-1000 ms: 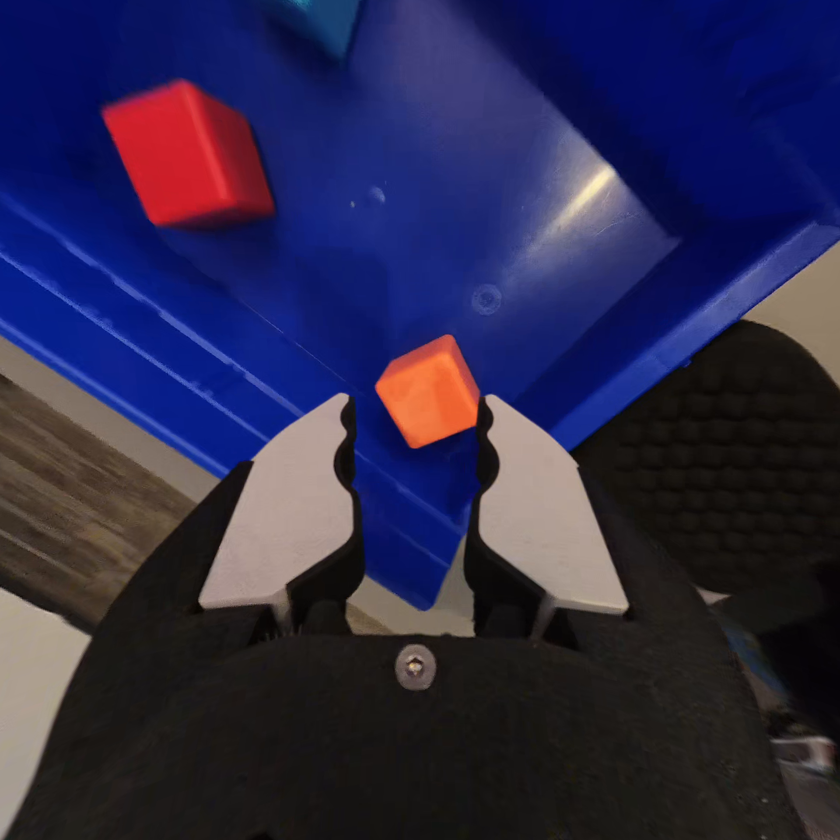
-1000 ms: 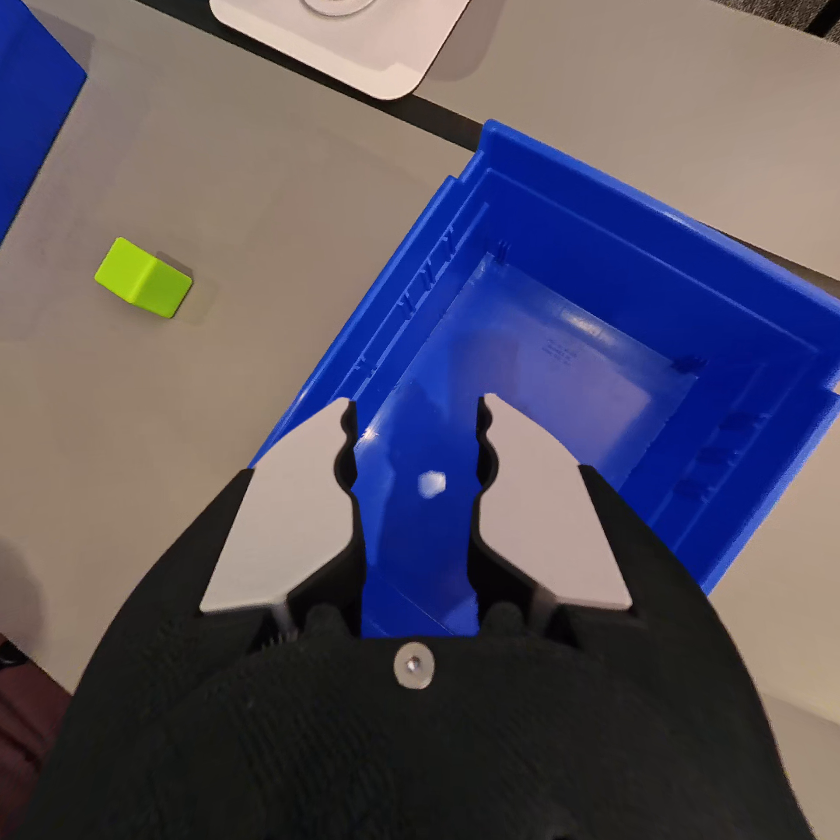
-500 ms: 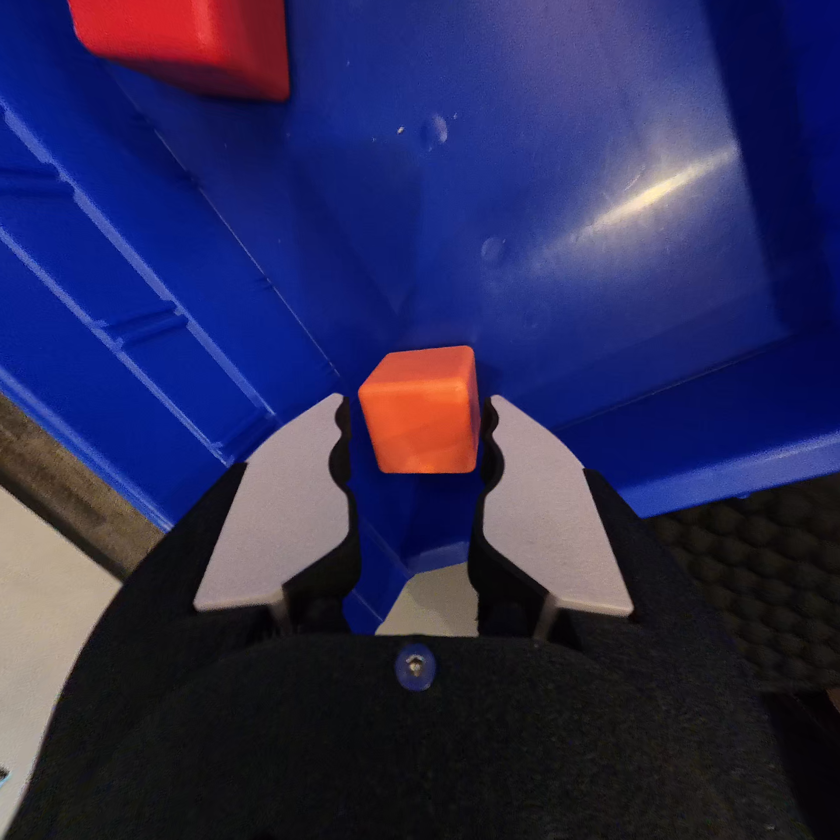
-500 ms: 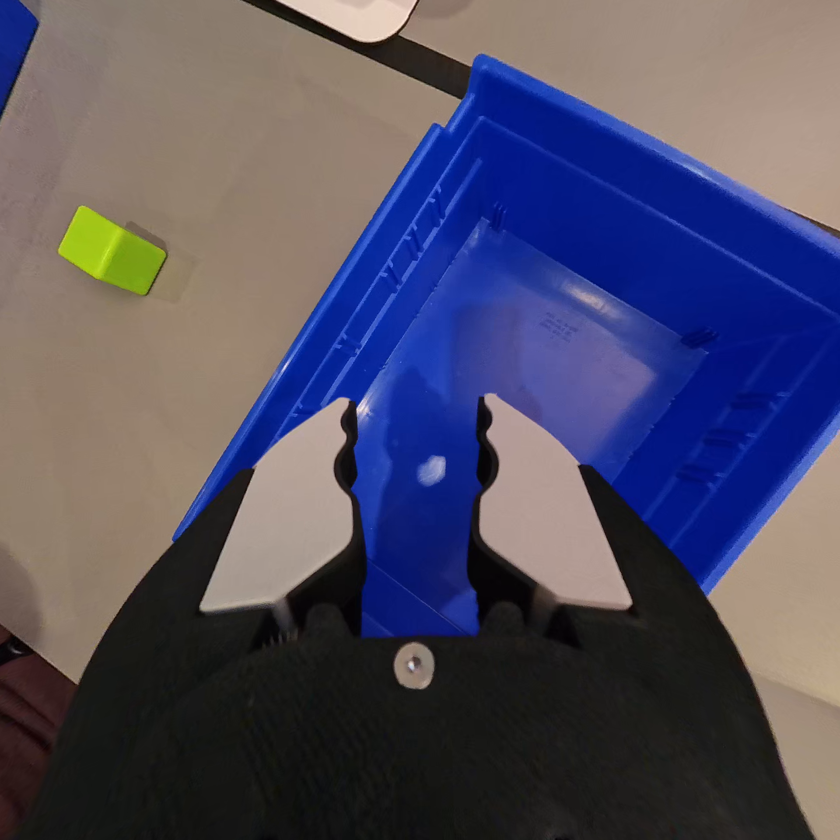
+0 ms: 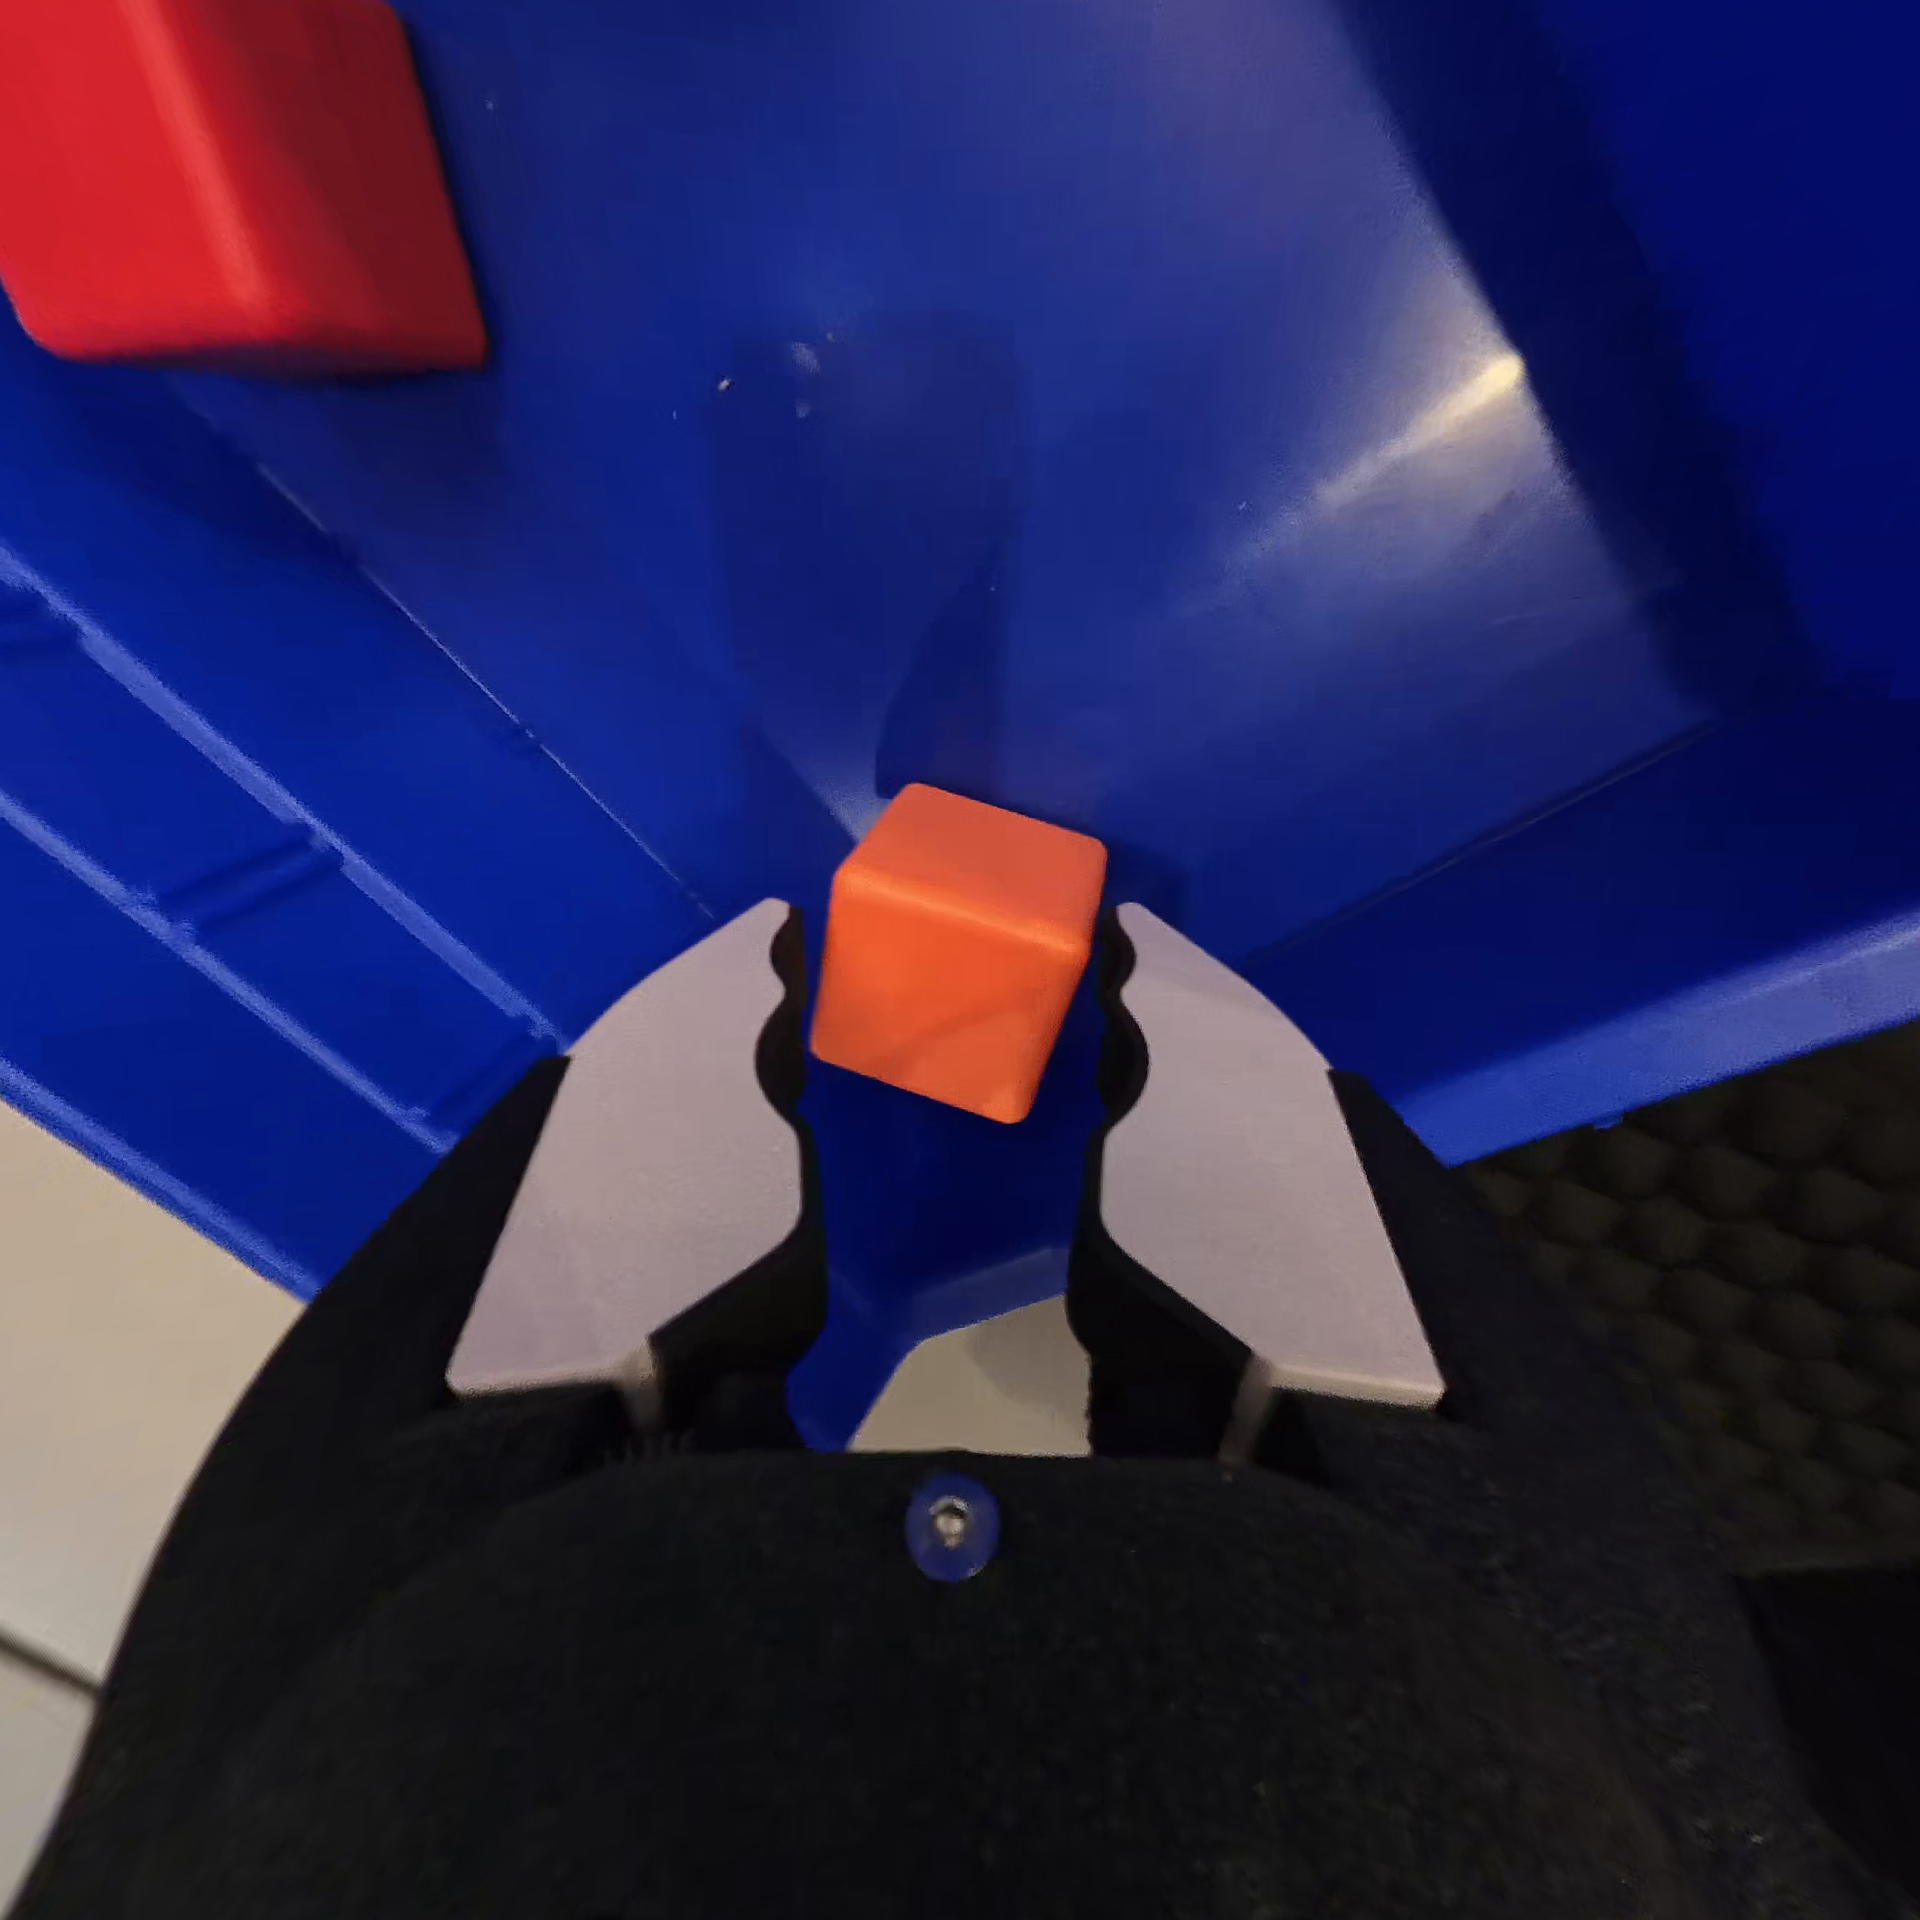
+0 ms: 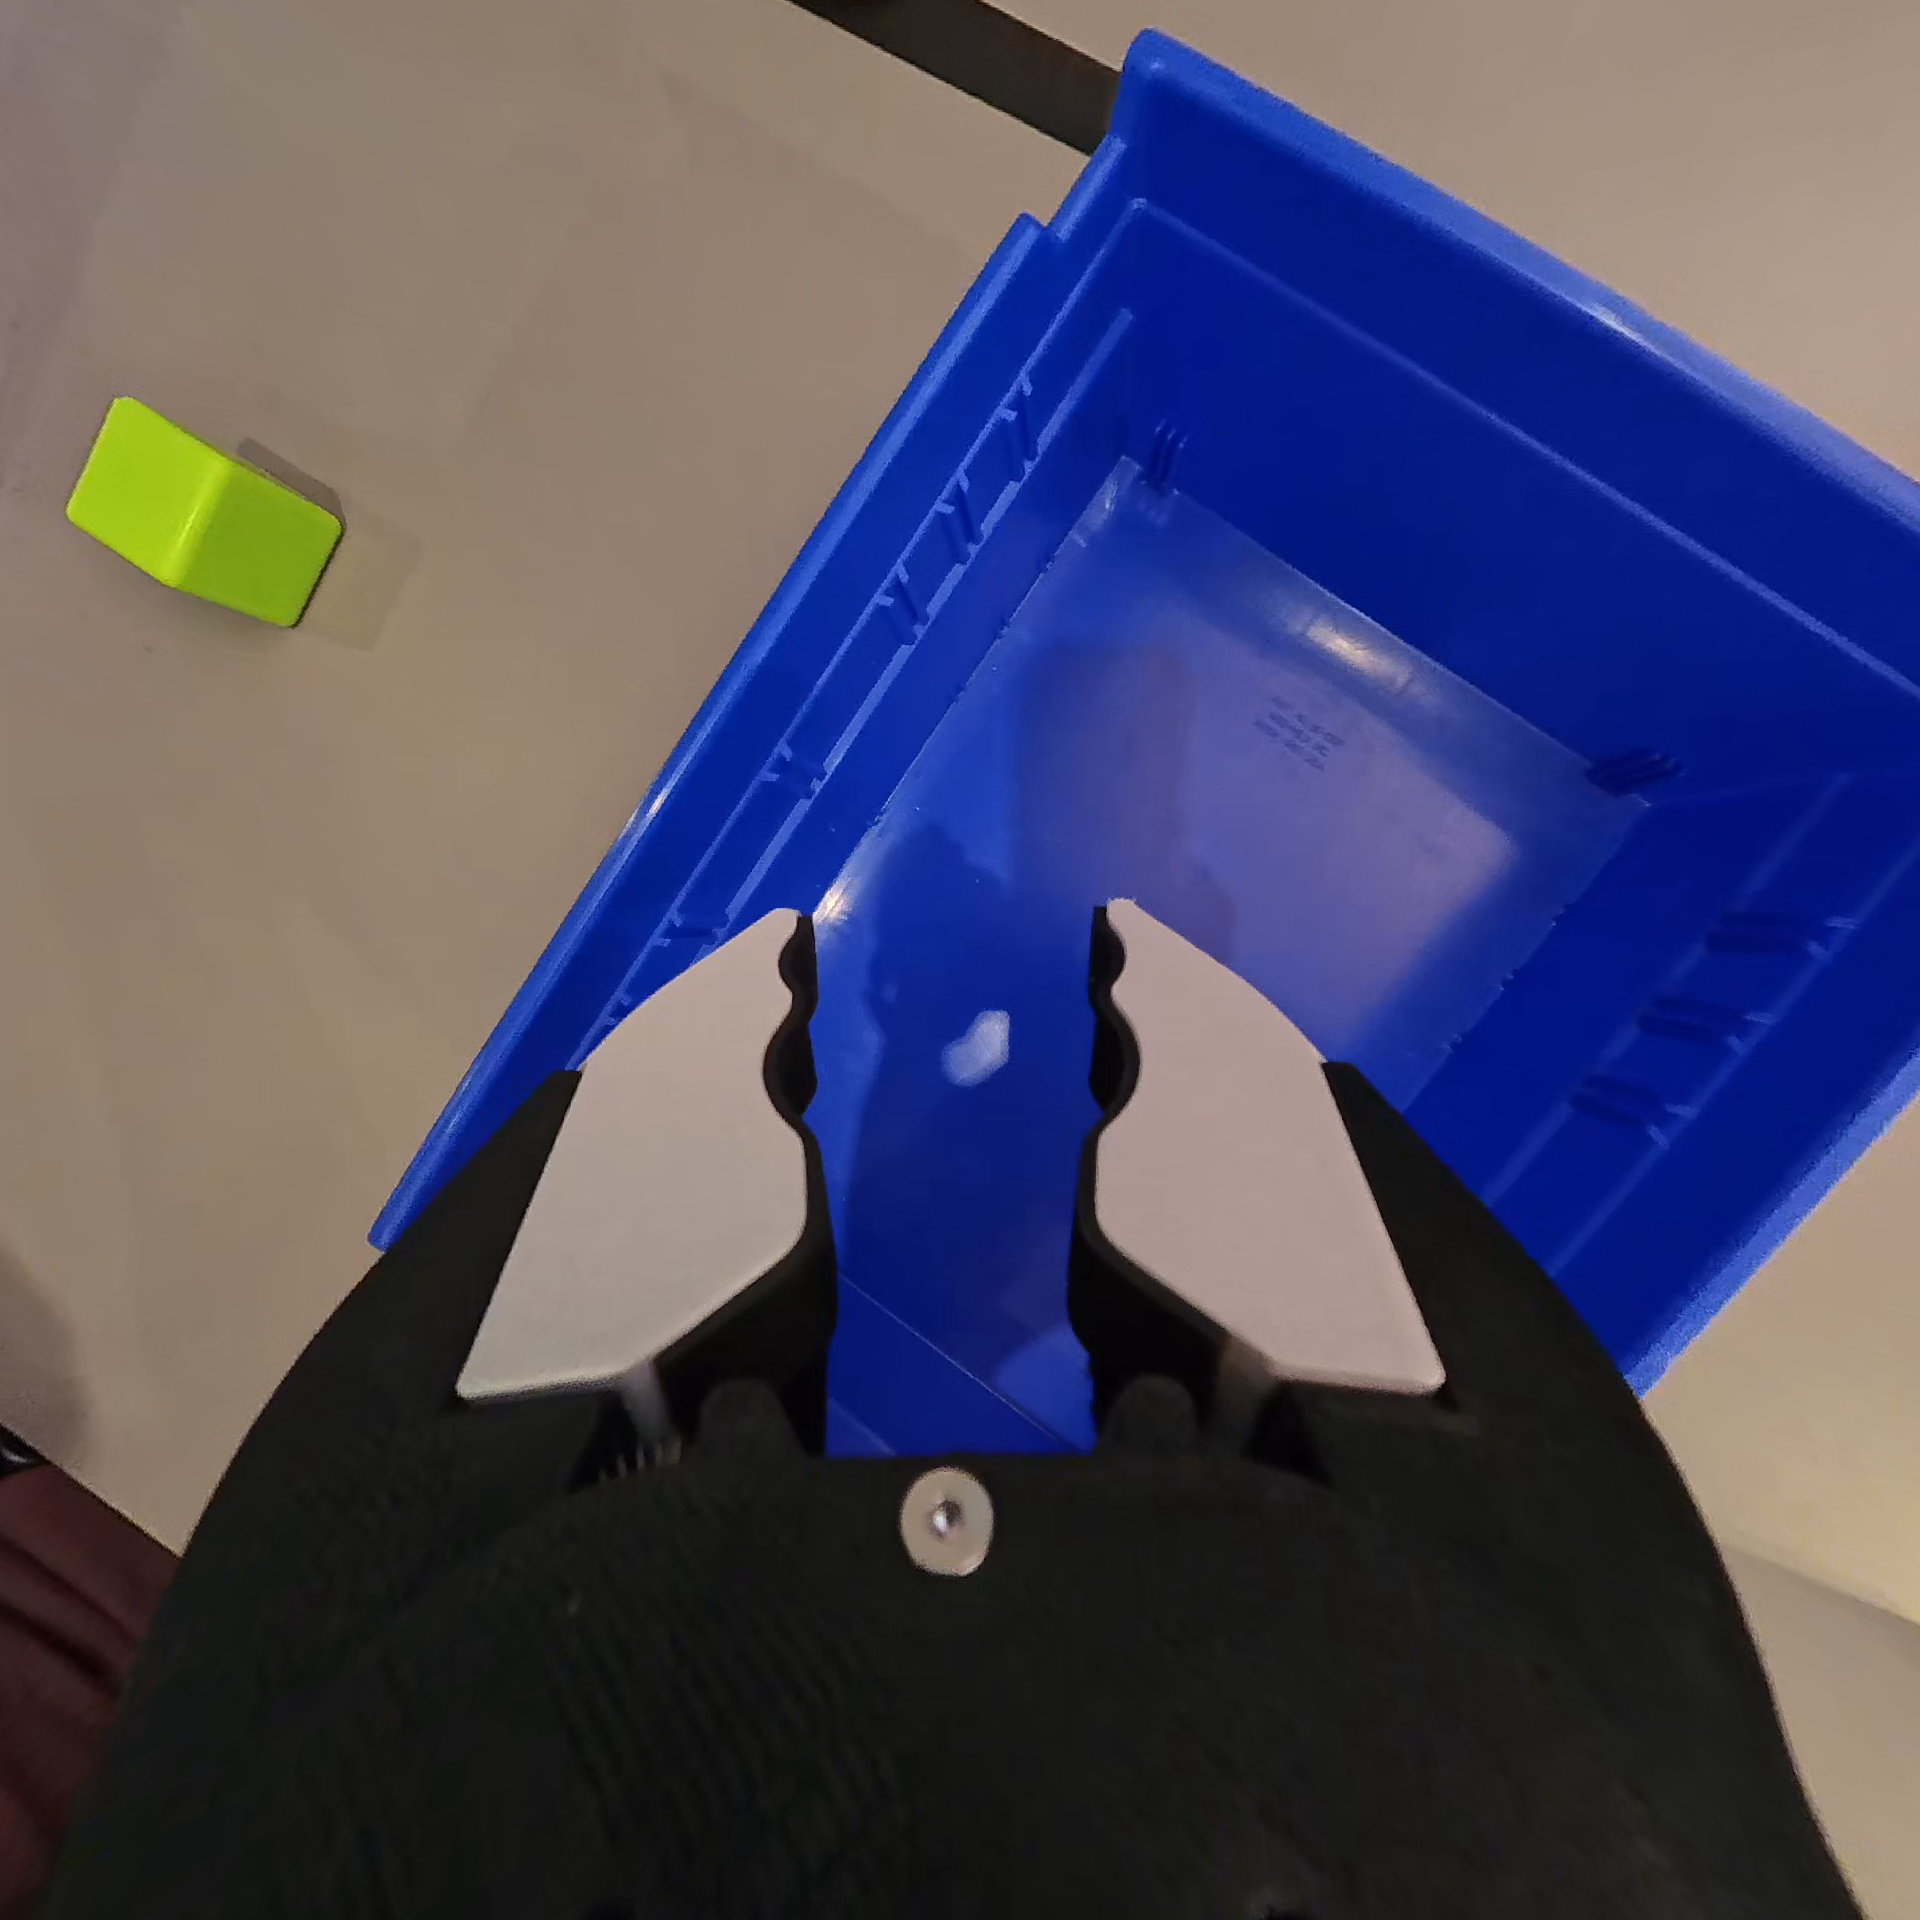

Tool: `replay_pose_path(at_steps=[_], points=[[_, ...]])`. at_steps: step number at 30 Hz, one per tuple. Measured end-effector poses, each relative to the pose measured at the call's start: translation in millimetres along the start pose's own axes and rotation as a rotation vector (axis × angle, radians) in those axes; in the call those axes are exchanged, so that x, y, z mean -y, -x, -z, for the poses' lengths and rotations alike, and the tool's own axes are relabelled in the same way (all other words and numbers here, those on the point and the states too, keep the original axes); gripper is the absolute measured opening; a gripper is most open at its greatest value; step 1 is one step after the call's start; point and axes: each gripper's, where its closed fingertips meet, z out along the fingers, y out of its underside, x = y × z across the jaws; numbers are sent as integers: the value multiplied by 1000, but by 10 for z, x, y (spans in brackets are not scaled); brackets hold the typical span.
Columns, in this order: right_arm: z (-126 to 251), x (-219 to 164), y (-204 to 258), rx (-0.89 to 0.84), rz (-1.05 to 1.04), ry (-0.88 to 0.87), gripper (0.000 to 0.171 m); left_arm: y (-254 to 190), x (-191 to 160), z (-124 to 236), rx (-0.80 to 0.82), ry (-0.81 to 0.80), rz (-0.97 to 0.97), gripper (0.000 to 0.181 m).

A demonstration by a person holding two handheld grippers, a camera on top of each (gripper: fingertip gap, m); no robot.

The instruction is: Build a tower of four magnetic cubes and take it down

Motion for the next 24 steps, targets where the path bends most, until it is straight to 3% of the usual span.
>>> replay_pose_path(at_steps=[7,11,18,24], points=[[-47,-31,-10,-4,1,28,52,52,-136,-100,-7,130,-374,64],[-69,-38,-2,-6,9,41,52,98,-187,-188,-9,199,-391,54],[-122,-62,-11,-4,13,67,52,139,11,-38,3,41,-341,52],[-134,-80,-37,-8,5,78,52,170,479,745,104,-236,-316,52]])
